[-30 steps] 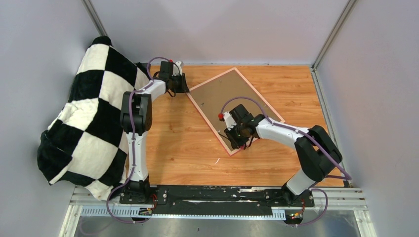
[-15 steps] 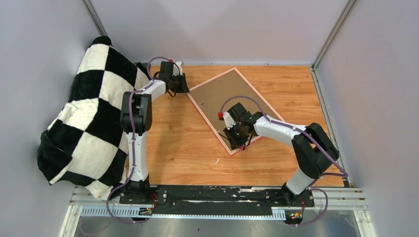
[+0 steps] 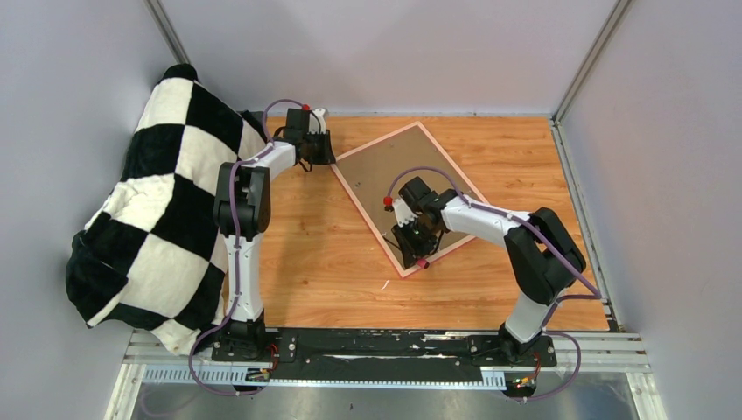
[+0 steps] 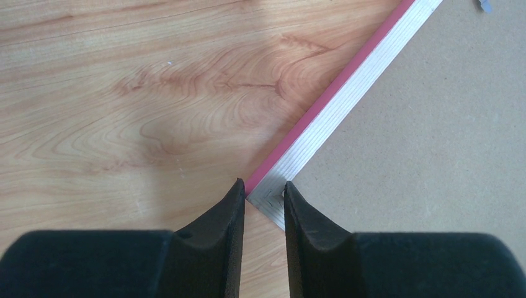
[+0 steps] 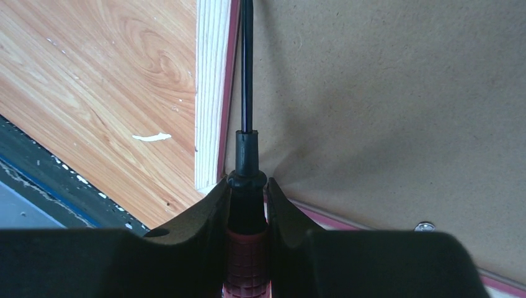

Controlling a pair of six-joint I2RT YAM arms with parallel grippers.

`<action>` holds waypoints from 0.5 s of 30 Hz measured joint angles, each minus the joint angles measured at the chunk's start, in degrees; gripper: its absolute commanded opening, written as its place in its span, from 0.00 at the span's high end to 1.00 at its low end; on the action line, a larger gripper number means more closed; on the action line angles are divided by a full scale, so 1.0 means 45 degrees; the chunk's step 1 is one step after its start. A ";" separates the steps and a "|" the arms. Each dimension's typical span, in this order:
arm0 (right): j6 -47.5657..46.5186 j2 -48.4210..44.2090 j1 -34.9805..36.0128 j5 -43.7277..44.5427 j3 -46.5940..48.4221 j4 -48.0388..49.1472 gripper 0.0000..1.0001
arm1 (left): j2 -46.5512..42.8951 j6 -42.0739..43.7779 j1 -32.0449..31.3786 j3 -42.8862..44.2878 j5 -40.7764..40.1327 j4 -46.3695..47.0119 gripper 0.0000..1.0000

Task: Take the photo out of the frame
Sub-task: Release the photo frame item from the photo frame.

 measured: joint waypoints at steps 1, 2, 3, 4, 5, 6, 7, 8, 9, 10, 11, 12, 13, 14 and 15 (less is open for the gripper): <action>0.0053 0.0044 -0.0029 -0.0121 0.0039 -0.0029 1.00 | -0.0005 0.0010 -0.0005 0.0000 -0.0005 -0.0005 1.00; 0.0112 0.0078 -0.0073 -0.0253 0.0097 -0.0092 1.00 | -0.0005 0.0024 -0.0010 0.0000 -0.0019 0.0000 1.00; 0.0151 0.0092 -0.0117 -0.0355 0.0126 -0.0121 1.00 | -0.0005 0.0044 -0.0015 0.0000 -0.0029 0.0000 1.00; 0.0194 0.0092 -0.0185 -0.0466 0.0136 -0.0131 1.00 | -0.0005 0.0053 -0.0024 0.0000 -0.0053 -0.0005 1.00; 0.0228 0.0092 -0.0253 -0.0583 0.0155 -0.0151 1.00 | -0.0005 0.0058 -0.0034 0.0000 -0.0073 -0.0005 1.00; 0.0253 0.0092 -0.0325 -0.0695 0.0170 -0.0170 1.00 | -0.0005 0.0063 -0.0039 0.0000 -0.0097 -0.0010 1.00; 0.0272 0.0092 -0.0393 -0.0806 0.0170 -0.0165 1.00 | -0.0010 0.0068 -0.0049 0.0000 -0.0107 0.0005 1.00; 0.0287 0.0092 -0.0452 -0.0947 0.0175 -0.0160 1.00 | -0.0010 0.0097 -0.0053 0.0000 -0.0121 0.0010 1.00; 0.0296 0.0092 -0.0510 -0.0996 0.0170 -0.0160 1.00 | -0.0015 0.0102 -0.0063 0.0000 -0.0136 0.0010 1.00; 0.0311 0.0092 -0.0544 -0.1049 0.0170 -0.0151 1.00 | -0.0015 0.0107 -0.0063 0.0000 -0.0155 0.0010 1.00; 0.0316 0.0092 -0.0593 -0.1112 0.0170 -0.0146 1.00 | -0.0015 0.0107 -0.0063 0.0000 -0.0160 0.0010 1.00; 0.0321 0.0087 -0.0617 -0.1141 0.0170 -0.0136 1.00 | -0.0015 0.0107 -0.0063 0.0000 -0.0160 0.0010 1.00; 0.0316 0.0087 -0.0665 -0.1166 0.0170 -0.0126 1.00 | -0.0015 0.0107 -0.0063 0.0000 -0.0160 0.0010 1.00; 0.0316 0.0073 -0.0685 -0.1166 0.0170 -0.0121 1.00 | -0.0015 0.0107 -0.0063 0.0000 -0.0160 0.0010 1.00; 0.0316 0.0053 -0.0709 -0.1171 0.0170 -0.0112 1.00 | -0.0015 0.0107 -0.0063 0.0000 -0.0160 0.0010 1.00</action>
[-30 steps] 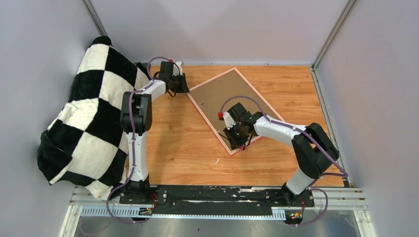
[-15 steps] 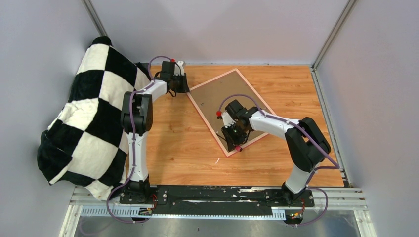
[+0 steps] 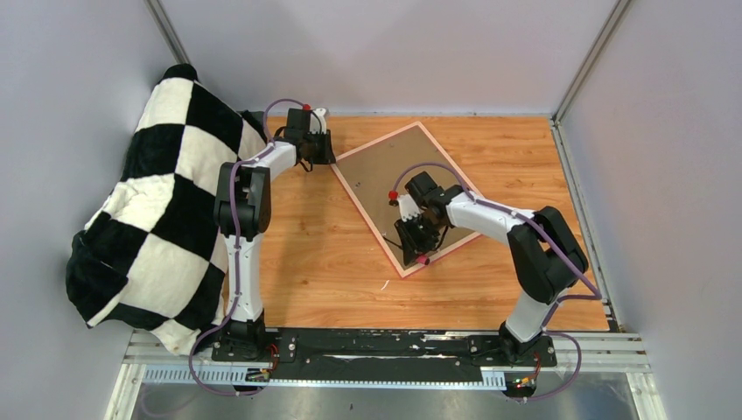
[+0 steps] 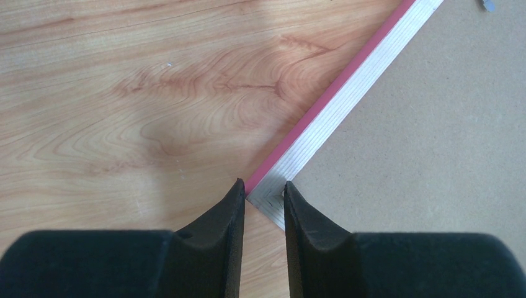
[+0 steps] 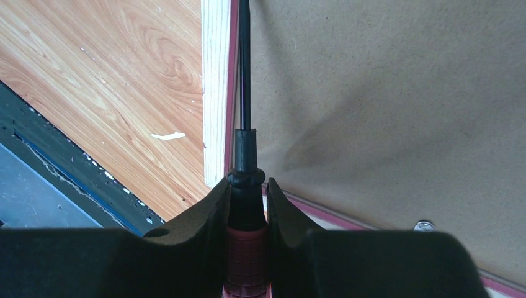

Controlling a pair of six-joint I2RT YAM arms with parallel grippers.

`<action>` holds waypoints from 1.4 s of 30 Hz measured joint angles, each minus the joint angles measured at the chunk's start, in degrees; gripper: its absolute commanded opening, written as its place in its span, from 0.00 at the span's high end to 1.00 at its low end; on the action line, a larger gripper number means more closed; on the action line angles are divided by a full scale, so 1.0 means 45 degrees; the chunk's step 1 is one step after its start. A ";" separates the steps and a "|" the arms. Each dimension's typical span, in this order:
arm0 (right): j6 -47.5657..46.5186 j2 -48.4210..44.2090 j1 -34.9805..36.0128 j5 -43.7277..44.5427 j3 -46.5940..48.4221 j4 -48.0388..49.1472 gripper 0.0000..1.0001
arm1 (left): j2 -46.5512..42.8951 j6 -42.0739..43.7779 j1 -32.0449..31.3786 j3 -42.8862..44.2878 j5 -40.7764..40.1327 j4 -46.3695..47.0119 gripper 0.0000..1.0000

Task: Take the photo out of the frame
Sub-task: Release the photo frame item from the photo frame.

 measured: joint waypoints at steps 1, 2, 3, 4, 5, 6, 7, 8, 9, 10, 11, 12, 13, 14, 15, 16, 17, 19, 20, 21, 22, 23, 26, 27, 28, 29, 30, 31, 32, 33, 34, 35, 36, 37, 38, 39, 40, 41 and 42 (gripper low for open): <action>0.0000 -0.0034 -0.0019 0.0000 0.0000 0.0015 1.00 | 0.0000 0.0000 0.0000 0.0000 0.0000 0.0000 1.00; 0.0000 -0.0068 -0.0034 0.0005 -0.0005 0.0024 1.00 | 0.0000 0.0000 0.0000 0.0000 -0.0005 0.0000 1.00; -0.0005 -0.0117 -0.0058 0.0005 -0.0005 0.0053 1.00 | 0.0000 0.0005 0.0000 0.0000 -0.0005 0.0000 1.00; -0.0005 -0.0160 -0.0073 0.0010 -0.0005 0.0078 1.00 | 0.0000 0.0005 0.0000 0.0000 -0.0005 0.0000 1.00; -0.0010 -0.0194 -0.0087 0.0019 -0.0010 0.0102 1.00 | 0.0000 0.0005 0.0000 0.0000 -0.0005 0.0000 1.00; -0.0015 -0.0219 -0.0087 0.0049 -0.0015 0.0117 1.00 | 0.0000 0.0005 0.0000 0.0000 -0.0005 0.0000 1.00; -0.0024 -0.0233 -0.0087 0.0063 -0.0019 0.0131 1.00 | 0.0000 0.0005 0.0000 0.0000 -0.0005 0.0000 1.00; -0.0044 -0.0243 -0.0087 0.0073 -0.0029 0.0141 1.00 | 0.0000 0.0005 0.0000 0.0000 -0.0005 0.0000 1.00; -0.0073 -0.0253 -0.0087 0.0083 -0.0053 0.0170 1.00 | 0.0000 0.0005 0.0000 0.0000 -0.0005 0.0000 1.00; -0.0112 -0.0277 -0.0087 0.0092 -0.0078 0.0199 1.00 | 0.0000 0.0005 -0.0005 0.0000 -0.0005 0.0000 1.00; -0.0151 -0.0296 -0.0087 0.0102 -0.0092 0.0219 1.00 | 0.0000 0.0005 -0.0005 0.0000 -0.0005 0.0000 1.00; -0.0185 -0.0340 -0.0087 0.0136 -0.0126 0.0253 1.00 | 0.0000 0.0005 0.0000 0.0000 -0.0005 0.0000 1.00; -0.0238 -0.0403 -0.0087 0.0189 -0.0175 0.0316 1.00 | 0.0000 0.0010 0.0000 0.0000 0.0000 -0.0005 1.00; -0.0282 -0.0486 -0.0087 0.0257 -0.0214 0.0427 1.00 | 0.0000 0.0005 0.0000 0.0000 -0.0005 0.0000 1.00; -0.0345 -0.0578 -0.0087 0.0325 -0.0223 0.0554 1.00 | 0.0000 0.0005 -0.0005 0.0000 0.0005 0.0000 1.00; -0.0398 -0.0675 -0.0092 0.0369 -0.0228 0.0656 1.00 | 0.0000 0.0005 -0.0015 0.0000 0.0005 0.0000 1.00; -0.0457 -0.0821 -0.0097 0.0437 -0.0238 0.0767 1.00 | 0.0000 0.0005 -0.0029 0.0000 0.0005 0.0000 1.00; -0.0539 -0.1219 -0.0097 0.0583 -0.0296 0.0976 1.00 | 0.0000 0.0005 -0.0073 0.0000 0.0005 0.0000 1.00; -0.0559 -0.1404 -0.0097 0.0646 -0.0321 0.1064 1.00 | 0.0000 0.0000 -0.0092 0.0000 0.0010 -0.0005 1.00; -0.0583 -0.1574 -0.0097 0.0695 -0.0364 0.1146 1.00 | 0.0000 0.0000 -0.0117 0.0000 0.0019 -0.0005 1.00; -0.0593 -0.1724 -0.0097 0.0767 -0.0398 0.1214 1.00 | 0.0000 0.0000 -0.0136 0.0000 0.0024 -0.0005 1.00; -0.0602 -0.1846 -0.0097 0.0831 -0.0427 0.1287 1.00 | 0.0000 0.0000 -0.0160 0.0000 0.0029 -0.0010 1.00; -0.0636 -0.1904 -0.0097 0.0967 -0.0447 0.1404 1.00 | 0.0000 -0.0005 -0.0194 0.0000 0.0049 -0.0010 1.00; -0.0641 -0.1899 -0.0097 0.1001 -0.0481 0.1438 1.00 | 0.0000 -0.0005 -0.0204 0.0000 0.0049 -0.0015 1.00; -0.0646 -0.1880 -0.0097 0.1025 -0.0500 0.1438 1.00 | 0.0000 -0.0005 -0.0204 0.0000 0.0049 -0.0015 1.00; -0.0651 -0.1836 -0.0097 0.1059 -0.0505 0.1438 1.00 | 0.0000 -0.0005 -0.0204 0.0000 0.0053 -0.0010 1.00; -0.0651 -0.1763 -0.0097 0.1069 -0.0505 0.1443 1.00 | -0.0005 -0.0005 -0.0204 0.0000 0.0053 -0.0010 1.00; -0.0665 -0.1695 -0.0097 0.1083 -0.0505 0.1438 1.00 | 0.0000 -0.0005 -0.0204 0.0000 0.0053 -0.0010 1.00; -0.0670 -0.1617 -0.0097 0.1083 -0.0505 0.1438 1.00 | 0.0000 -0.0005 -0.0204 0.0000 0.0053 -0.0015 1.00; -0.0675 -0.1559 -0.0097 0.1083 -0.0505 0.1433 1.00 | 0.0000 -0.0005 -0.0204 0.0000 0.0053 -0.0015 1.00; -0.0675 -0.1501 -0.0092 0.1083 -0.0505 0.1428 1.00 | 0.0000 -0.0005 -0.0204 0.0000 0.0053 -0.0015 1.00; -0.0670 -0.1452 -0.0097 0.1088 -0.0505 0.1423 1.00 | 0.0000 -0.0005 -0.0204 0.0000 0.0053 -0.0015 1.00; -0.0670 -0.1428 -0.0097 0.1093 -0.0510 0.1413 1.00 | 0.0000 -0.0005 -0.0204 0.0000 0.0053 -0.0010 1.00; -0.0665 -0.1413 -0.0092 0.1093 -0.0520 0.1413 1.00 | 0.0000 -0.0005 -0.0204 0.0000 0.0053 -0.0010 1.00; -0.0656 -0.1413 -0.0092 0.1093 -0.0534 0.1394 1.00 | 0.0000 -0.0005 -0.0204 0.0000 0.0053 -0.0015 1.00; -0.0627 -0.1409 -0.0097 0.1083 -0.0554 0.1350 1.00 | 0.0000 -0.0005 -0.0204 0.0000 0.0053 -0.0015 1.00; -0.0607 -0.1394 -0.0097 0.1069 -0.0559 0.1302 1.00 | 0.0000 -0.0005 -0.0204 0.0000 0.0053 -0.0010 1.00; -0.0578 -0.1360 -0.0102 0.1020 -0.0563 0.1234 1.00 | 0.0000 -0.0005 -0.0204 0.0000 0.0053 -0.0015 1.00; -0.0559 -0.1307 -0.0117 0.0933 -0.0563 0.1185 1.00 | 0.0000 -0.0005 -0.0204 0.0000 0.0053 -0.0010 1.00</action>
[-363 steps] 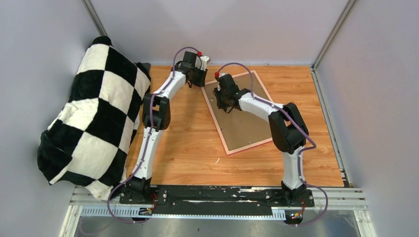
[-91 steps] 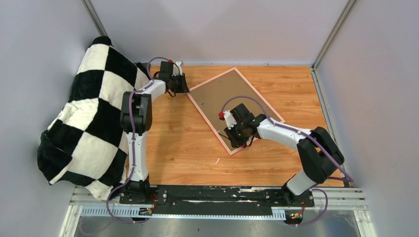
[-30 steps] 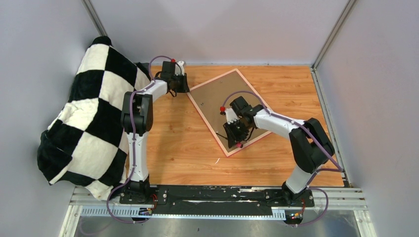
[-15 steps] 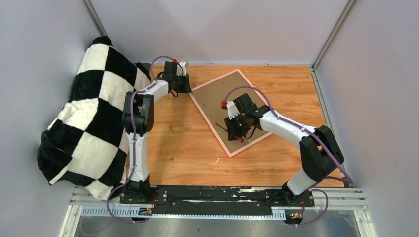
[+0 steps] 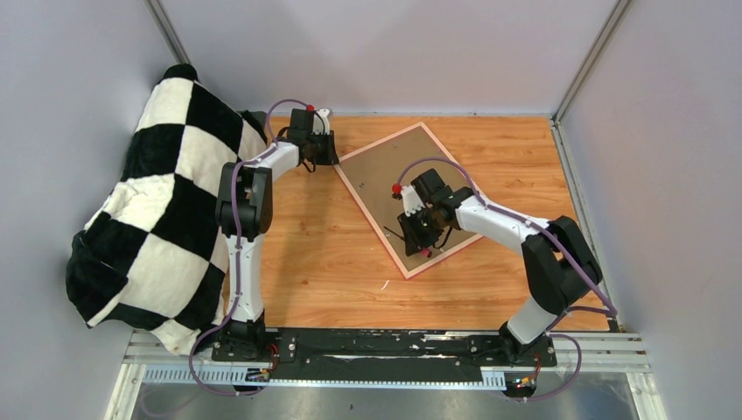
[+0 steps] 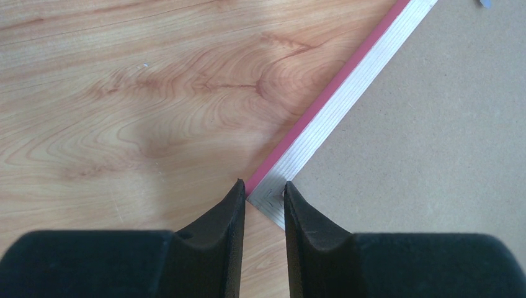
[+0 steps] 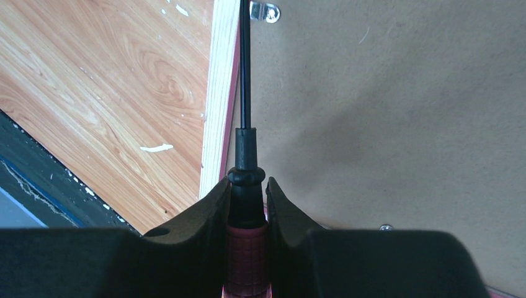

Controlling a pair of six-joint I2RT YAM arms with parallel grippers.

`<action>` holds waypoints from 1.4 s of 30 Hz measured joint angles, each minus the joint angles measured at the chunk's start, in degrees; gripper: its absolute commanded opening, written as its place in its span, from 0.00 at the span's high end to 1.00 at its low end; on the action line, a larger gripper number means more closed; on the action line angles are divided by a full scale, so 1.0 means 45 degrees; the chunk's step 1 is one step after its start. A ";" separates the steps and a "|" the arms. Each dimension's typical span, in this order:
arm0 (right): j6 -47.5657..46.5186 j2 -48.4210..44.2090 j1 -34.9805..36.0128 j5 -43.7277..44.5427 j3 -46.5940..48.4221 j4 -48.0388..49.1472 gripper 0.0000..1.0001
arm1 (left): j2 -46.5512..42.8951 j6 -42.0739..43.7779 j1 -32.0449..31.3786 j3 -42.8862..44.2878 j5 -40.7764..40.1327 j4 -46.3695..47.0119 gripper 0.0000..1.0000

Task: Take the photo out of the frame
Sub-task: Release the photo frame item from the photo frame.

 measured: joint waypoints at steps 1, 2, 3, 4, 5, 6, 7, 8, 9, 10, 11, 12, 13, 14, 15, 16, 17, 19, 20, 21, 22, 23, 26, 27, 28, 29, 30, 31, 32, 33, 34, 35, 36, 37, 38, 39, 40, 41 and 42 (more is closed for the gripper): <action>0.0029 0.0068 -0.0039 -0.0097 -0.0015 -0.0058 1.00 | 0.0000 0.0000 0.0000 0.0000 0.0000 -0.0005 1.00; 0.0058 0.0131 -0.0087 -0.0180 -0.0044 -0.0117 1.00 | 0.0000 0.0000 0.0000 0.0000 0.0000 -0.0005 1.00; 0.0078 0.0165 -0.0141 -0.0257 -0.0087 -0.0155 1.00 | 0.0000 0.0000 0.0000 0.0000 0.0000 0.0000 1.00; 0.0087 0.0199 -0.0204 -0.0330 -0.0131 -0.0243 1.00 | 0.0000 0.0000 0.0000 0.0000 0.0000 0.0000 1.00; 0.0092 0.0228 -0.0267 -0.0369 -0.0151 -0.0345 1.00 | 0.0000 0.0000 0.0000 0.0000 0.0000 -0.0005 1.00; 0.0092 0.0243 -0.0301 -0.0374 -0.0155 -0.0457 1.00 | 0.0000 0.0000 0.0000 0.0000 0.0000 -0.0005 1.00; 0.0092 0.0248 -0.0335 -0.0369 -0.0155 -0.0583 1.00 | 0.0000 0.0000 0.0000 0.0000 0.0000 -0.0005 1.00; 0.0087 0.0248 -0.0355 -0.0364 -0.0155 -0.0685 1.00 | 0.0000 0.0000 0.0000 0.0000 0.0000 -0.0005 1.00; 0.0087 0.0243 -0.0364 -0.0364 -0.0170 -0.0777 1.00 | 0.0000 0.0000 0.0000 0.0000 0.0000 -0.0005 1.00; 0.0087 0.0238 -0.0364 -0.0359 -0.0214 -0.0826 1.00 | 0.0000 0.0000 0.0000 0.0000 0.0000 -0.0005 1.00; 0.0087 0.0219 -0.0379 -0.0359 -0.0301 -0.0860 1.00 | 0.0000 0.0000 0.0000 0.0000 0.0000 -0.0005 1.00; 0.0087 0.0189 -0.0389 -0.0359 -0.0418 -0.0908 1.00 | 0.0000 0.0005 0.0000 0.0000 0.0000 -0.0005 1.00; 0.0092 0.0155 -0.0413 -0.0369 -0.0525 -0.0933 1.00 | 0.0000 0.0000 0.0000 0.0000 0.0000 -0.0010 1.00; 0.0097 0.0112 -0.0442 -0.0384 -0.0641 -0.0937 1.00 | 0.0000 0.0000 0.0000 0.0000 0.0000 -0.0010 1.00; 0.0102 0.0073 -0.0466 -0.0423 -0.0733 -0.0918 1.00 | 0.0000 0.0000 0.0000 0.0000 0.0005 -0.0010 1.00; 0.0121 0.0049 -0.0476 -0.0442 -0.0772 -0.0884 1.00 | 0.0000 0.0000 0.0000 0.0000 0.0010 -0.0015 1.00; 0.0146 0.0039 -0.0486 -0.0461 -0.0782 -0.0865 1.00 | 0.0000 0.0000 -0.0005 0.0005 0.0010 -0.0015 1.00; 0.0185 0.0044 -0.0491 -0.0525 -0.0782 -0.0826 1.00 | 0.0000 0.0000 -0.0005 0.0005 0.0010 -0.0015 1.00; 0.0209 0.0053 -0.0491 -0.0583 -0.0782 -0.0811 1.00 | 0.0000 0.0000 -0.0005 0.0005 0.0010 -0.0019 1.00; 0.0223 0.0058 -0.0491 -0.0670 -0.0782 -0.0797 1.00 | 0.0000 0.0000 -0.0005 0.0015 0.0010 -0.0029 1.00; 0.0233 0.0083 -0.0491 -0.0729 -0.0782 -0.0797 1.00 | 0.0000 0.0000 -0.0005 0.0015 0.0010 -0.0034 1.00; 0.0238 0.0107 -0.0491 -0.0792 -0.0782 -0.0797 1.00 | 0.0000 0.0000 -0.0005 0.0015 0.0010 -0.0034 1.00; 0.0257 0.0126 -0.0491 -0.0889 -0.0782 -0.0792 1.00 | 0.0000 0.0000 -0.0005 0.0015 0.0010 -0.0034 1.00; 0.0267 0.0126 -0.0491 -0.0899 -0.0782 -0.0792 1.00 | 0.0000 0.0000 -0.0005 0.0015 0.0010 -0.0034 1.00; 0.0277 0.0126 -0.0491 -0.0899 -0.0782 -0.0792 1.00 | 0.0000 0.0000 -0.0005 0.0015 0.0010 -0.0034 1.00; 0.0287 0.0126 -0.0491 -0.0899 -0.0782 -0.0792 1.00 | 0.0000 0.0000 -0.0005 0.0015 0.0010 -0.0034 1.00; 0.0311 0.0126 -0.0486 -0.0899 -0.0782 -0.0782 1.00 | 0.0000 0.0000 -0.0010 0.0015 0.0010 -0.0034 1.00; 0.0321 0.0126 -0.0476 -0.0894 -0.0782 -0.0767 1.00 | 0.0000 0.0000 -0.0005 0.0015 0.0010 -0.0034 1.00; 0.0330 0.0126 -0.0452 -0.0884 -0.0782 -0.0743 1.00 | 0.0000 0.0000 -0.0010 0.0015 0.0010 -0.0034 1.00; 0.0335 0.0126 -0.0423 -0.0865 -0.0782 -0.0714 1.00 | 0.0000 0.0000 -0.0005 0.0015 0.0010 -0.0034 1.00; 0.0350 0.0126 -0.0398 -0.0840 -0.0782 -0.0670 1.00 | 0.0000 0.0000 -0.0010 0.0015 0.0010 -0.0034 1.00; 0.0355 0.0126 -0.0364 -0.0792 -0.0782 -0.0622 1.00 | 0.0000 0.0000 -0.0005 0.0015 0.0010 -0.0034 1.00; 0.0359 0.0126 -0.0321 -0.0724 -0.0782 -0.0563 1.00 | 0.0000 0.0005 -0.0010 0.0015 0.0010 -0.0034 1.00; 0.0364 0.0126 -0.0267 -0.0651 -0.0782 -0.0510 1.00 | 0.0000 0.0005 -0.0010 0.0015 0.0010 -0.0034 1.00; 0.0369 0.0126 -0.0209 -0.0612 -0.0782 -0.0461 1.00 | 0.0000 0.0005 -0.0010 0.0015 0.0010 -0.0034 1.00; 0.0374 0.0126 -0.0151 -0.0554 -0.0782 -0.0413 1.00 | 0.0000 0.0000 -0.0010 0.0015 0.0010 -0.0034 1.00; 0.0374 0.0126 -0.0092 -0.0486 -0.0782 -0.0369 1.00 | 0.0000 0.0000 -0.0010 0.0015 0.0010 -0.0034 1.00; 0.0374 0.0126 -0.0029 -0.0408 -0.0782 -0.0321 1.00 | 0.0000 0.0000 -0.0010 0.0015 0.0010 -0.0034 1.00; 0.0374 0.0126 -0.0005 -0.0359 -0.0782 -0.0282 1.00 | 0.0000 0.0005 -0.0010 0.0010 0.0010 -0.0034 1.00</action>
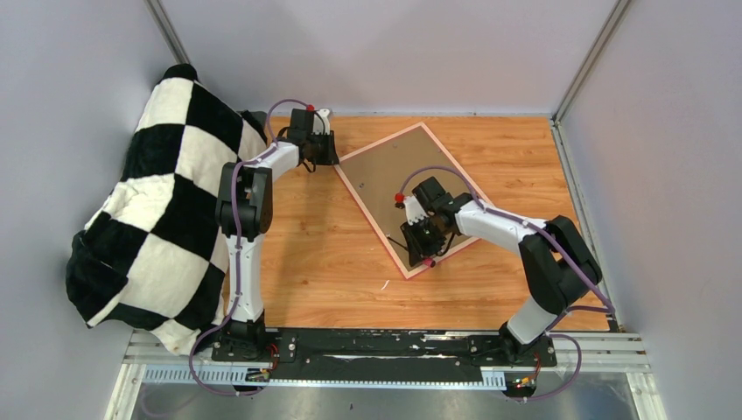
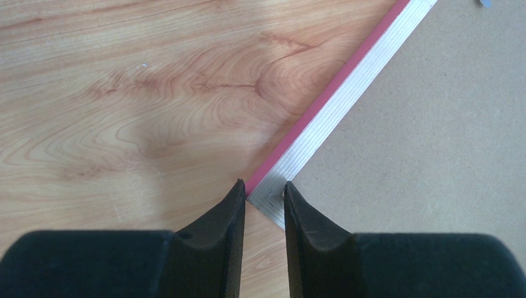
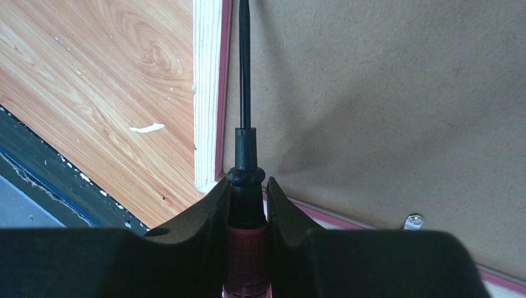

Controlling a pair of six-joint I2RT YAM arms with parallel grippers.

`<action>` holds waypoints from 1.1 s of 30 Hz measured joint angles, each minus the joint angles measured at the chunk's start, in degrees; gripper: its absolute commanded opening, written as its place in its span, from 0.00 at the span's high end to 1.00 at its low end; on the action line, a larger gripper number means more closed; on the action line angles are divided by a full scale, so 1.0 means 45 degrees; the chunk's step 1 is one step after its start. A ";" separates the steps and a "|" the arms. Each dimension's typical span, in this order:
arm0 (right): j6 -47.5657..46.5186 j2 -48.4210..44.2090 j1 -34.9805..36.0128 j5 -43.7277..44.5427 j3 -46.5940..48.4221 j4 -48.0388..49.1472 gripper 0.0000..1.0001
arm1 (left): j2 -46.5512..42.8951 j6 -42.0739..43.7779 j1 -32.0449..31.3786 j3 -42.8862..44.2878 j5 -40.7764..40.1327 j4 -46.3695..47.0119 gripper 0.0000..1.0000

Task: Take the photo out of the frame
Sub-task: Release the photo frame item from the photo frame.

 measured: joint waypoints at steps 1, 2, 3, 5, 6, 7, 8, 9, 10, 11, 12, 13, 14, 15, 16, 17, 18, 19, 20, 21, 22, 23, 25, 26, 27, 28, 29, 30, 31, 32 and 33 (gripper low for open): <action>0.0000 0.0000 0.0044 0.0058 0.0000 0.0039 1.00 | 0.0000 0.0000 0.0000 0.0005 0.0000 0.0000 1.00; 0.0000 0.0000 0.0058 0.0083 0.0000 0.0044 1.00 | 0.0000 0.0000 0.0000 0.0005 0.0000 0.0000 1.00; 0.0000 0.0000 0.0078 0.0112 0.0000 0.0044 1.00 | 0.0000 0.0000 0.0000 0.0005 0.0000 0.0000 1.00; 0.0000 0.0005 0.0117 0.0199 0.0000 0.0044 1.00 | 0.0000 0.0000 0.0000 0.0005 0.0000 0.0000 1.00; 0.0000 0.0005 0.0151 0.0272 0.0000 0.0044 1.00 | 0.0000 0.0000 0.0000 0.0005 0.0000 0.0000 1.00; 0.0000 0.0005 0.0189 0.0345 0.0000 0.0044 1.00 | 0.0000 0.0000 0.0000 0.0005 0.0000 0.0000 1.00; 0.0000 0.0010 0.0223 0.0427 0.0000 0.0044 1.00 | 0.0000 0.0000 0.0000 0.0005 0.0000 0.0000 1.00; 0.0010 0.0010 0.0253 0.0500 0.0000 0.0044 1.00 | 0.0000 0.0000 0.0000 0.0005 0.0000 0.0000 1.00; 0.0019 0.0005 0.0277 0.0583 0.0000 0.0049 1.00 | 0.0000 0.0005 0.0000 0.0005 0.0000 0.0000 1.00; 0.0034 0.0010 0.0316 0.0656 0.0000 0.0049 1.00 | 0.0000 0.0010 -0.0005 0.0005 -0.0005 0.0000 1.00; 0.0039 0.0010 0.0335 0.0724 0.0000 0.0049 1.00 | 0.0000 0.0024 -0.0010 0.0005 -0.0005 -0.0005 1.00; 0.0049 0.0010 0.0350 0.0797 0.0000 0.0049 1.00 | 0.0000 0.0044 -0.0015 0.0005 -0.0015 -0.0010 1.00; 0.0063 0.0010 0.0398 0.0869 0.0000 0.0049 1.00 | 0.0000 0.0068 -0.0029 0.0005 -0.0034 -0.0010 1.00; 0.0068 0.0010 0.0418 0.0952 0.0000 0.0049 1.00 | 0.0000 0.0097 -0.0039 0.0005 -0.0058 -0.0015 1.00; 0.0083 0.0010 0.0447 0.1005 0.0000 0.0049 1.00 | 0.0000 0.0131 -0.0044 0.0005 -0.0073 -0.0010 1.00; 0.0087 0.0015 0.0476 0.1064 0.0000 0.0049 1.00 | -0.0005 0.0146 -0.0049 0.0005 -0.0087 -0.0010 1.00; 0.0097 0.0029 0.0500 0.1098 0.0000 0.0049 1.00 | -0.0005 0.0175 -0.0058 0.0005 -0.0097 -0.0010 1.00; 0.0102 0.0053 0.0520 0.1117 0.0000 0.0044 1.00 | -0.0005 0.0194 -0.0063 0.0005 -0.0112 -0.0015 1.00; 0.0102 0.0083 0.0534 0.1141 0.0000 0.0044 1.00 | -0.0010 0.0233 -0.0073 0.0005 -0.0126 -0.0015 1.00; 0.0102 0.0102 0.0544 0.1156 0.0000 0.0039 1.00 | -0.0010 0.0243 -0.0083 0.0005 -0.0141 -0.0015 1.00; 0.0102 0.0121 0.0549 0.1171 0.0000 0.0039 1.00 | -0.0015 0.0267 -0.0092 0.0010 -0.0155 -0.0010 1.00; 0.0107 0.0121 0.0554 0.1180 0.0000 0.0039 1.00 | -0.0015 0.0282 -0.0097 0.0010 -0.0165 0.0005 1.00; 0.0126 0.0121 0.0554 0.1185 0.0000 0.0039 1.00 | -0.0015 0.0301 -0.0121 0.0010 -0.0209 0.0015 1.00; 0.0126 0.0121 0.0554 0.1190 0.0000 0.0039 1.00 | -0.0015 0.0321 -0.0121 0.0015 -0.0214 0.0015 1.00; 0.0131 0.0121 0.0559 0.1190 0.0000 0.0044 1.00 | -0.0015 0.0330 -0.0121 0.0015 -0.0214 0.0010 1.00; 0.0131 0.0121 0.0573 0.1190 0.0000 0.0044 1.00 | -0.0015 0.0330 -0.0121 0.0019 -0.0214 0.0010 1.00; 0.0131 0.0121 0.0578 0.1195 0.0000 0.0044 1.00 | -0.0015 0.0335 -0.0121 0.0019 -0.0214 0.0010 1.00; 0.0131 0.0121 0.0578 0.1195 0.0000 0.0044 1.00 | -0.0015 0.0335 -0.0121 0.0024 -0.0214 0.0000 1.00; 0.0131 0.0121 0.0578 0.1195 0.0000 0.0044 1.00 | -0.0015 0.0335 -0.0121 0.0024 -0.0219 0.0000 1.00; 0.0126 0.0121 0.0578 0.1195 0.0000 0.0044 1.00 | -0.0015 0.0335 -0.0121 0.0024 -0.0219 0.0000 1.00; 0.0126 0.0121 0.0578 0.1195 0.0000 0.0044 1.00 | -0.0015 0.0335 -0.0121 0.0024 -0.0219 0.0000 1.00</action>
